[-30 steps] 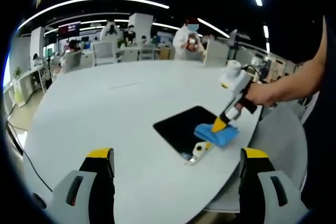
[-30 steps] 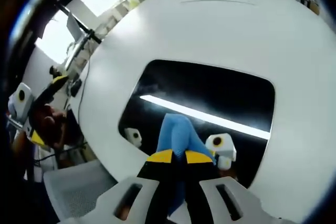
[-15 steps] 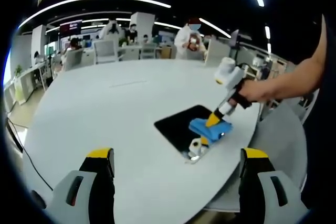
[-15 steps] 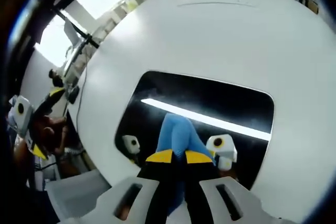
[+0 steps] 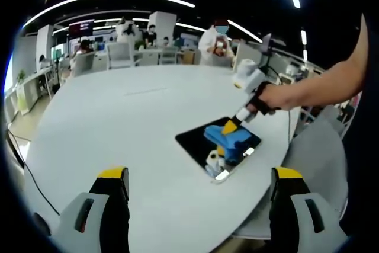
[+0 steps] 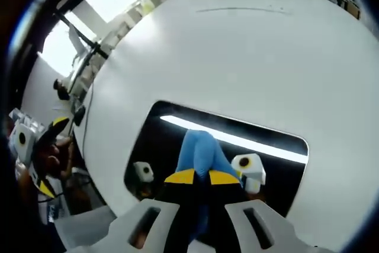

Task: Wipe the mirror surface with the cleaning cloth until all visible marks leave the cleaned area.

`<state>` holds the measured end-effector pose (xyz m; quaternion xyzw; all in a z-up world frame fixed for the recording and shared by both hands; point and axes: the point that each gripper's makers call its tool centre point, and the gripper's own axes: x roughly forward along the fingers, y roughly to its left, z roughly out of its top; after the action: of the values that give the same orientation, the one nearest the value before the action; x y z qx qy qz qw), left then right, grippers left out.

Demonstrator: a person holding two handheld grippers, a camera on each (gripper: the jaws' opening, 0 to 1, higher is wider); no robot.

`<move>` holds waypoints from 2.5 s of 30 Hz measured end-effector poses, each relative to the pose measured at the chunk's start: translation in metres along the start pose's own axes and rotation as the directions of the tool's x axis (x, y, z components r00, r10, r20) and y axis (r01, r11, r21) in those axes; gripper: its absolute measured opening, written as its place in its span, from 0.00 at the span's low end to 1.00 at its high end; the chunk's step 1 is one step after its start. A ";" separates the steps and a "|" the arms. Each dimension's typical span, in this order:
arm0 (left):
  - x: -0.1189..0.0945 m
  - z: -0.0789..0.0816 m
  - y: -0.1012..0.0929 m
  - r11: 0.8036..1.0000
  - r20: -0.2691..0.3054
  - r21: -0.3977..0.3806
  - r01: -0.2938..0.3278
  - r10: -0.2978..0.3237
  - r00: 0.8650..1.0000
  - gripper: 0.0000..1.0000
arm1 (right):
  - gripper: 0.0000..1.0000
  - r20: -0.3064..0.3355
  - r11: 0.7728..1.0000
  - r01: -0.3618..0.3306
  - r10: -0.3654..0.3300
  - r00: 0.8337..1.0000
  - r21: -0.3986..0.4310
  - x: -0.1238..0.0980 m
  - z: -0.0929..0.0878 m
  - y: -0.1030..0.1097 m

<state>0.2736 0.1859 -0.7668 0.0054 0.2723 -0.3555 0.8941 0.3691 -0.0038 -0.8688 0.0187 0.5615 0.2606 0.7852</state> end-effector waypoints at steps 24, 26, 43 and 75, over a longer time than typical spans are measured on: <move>0.003 0.004 -0.002 1.000 -0.005 0.000 0.002 -0.002 1.000 1.00 | 0.02 0.039 1.000 0.010 -0.010 0.999 0.002 0.007 0.035 -0.019; 0.003 0.003 -0.002 1.000 -0.007 0.001 0.001 -0.001 1.000 1.00 | 0.02 0.039 1.000 0.009 -0.009 0.999 0.001 0.007 0.035 -0.019; 0.002 0.007 -0.003 1.000 -0.008 0.014 -0.004 0.004 1.000 1.00 | 0.02 0.039 0.999 0.030 -0.030 0.999 0.014 -0.002 0.031 -0.043; 0.005 0.011 -0.007 1.000 0.001 0.025 -0.001 0.001 1.000 1.00 | 0.02 0.057 0.999 0.036 -0.038 0.998 0.038 -0.014 0.003 -0.045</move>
<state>0.2776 0.1750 -0.7583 0.0163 0.2673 -0.3585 0.8943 0.3856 -0.0478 -0.8701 0.0303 0.5436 0.2350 0.8052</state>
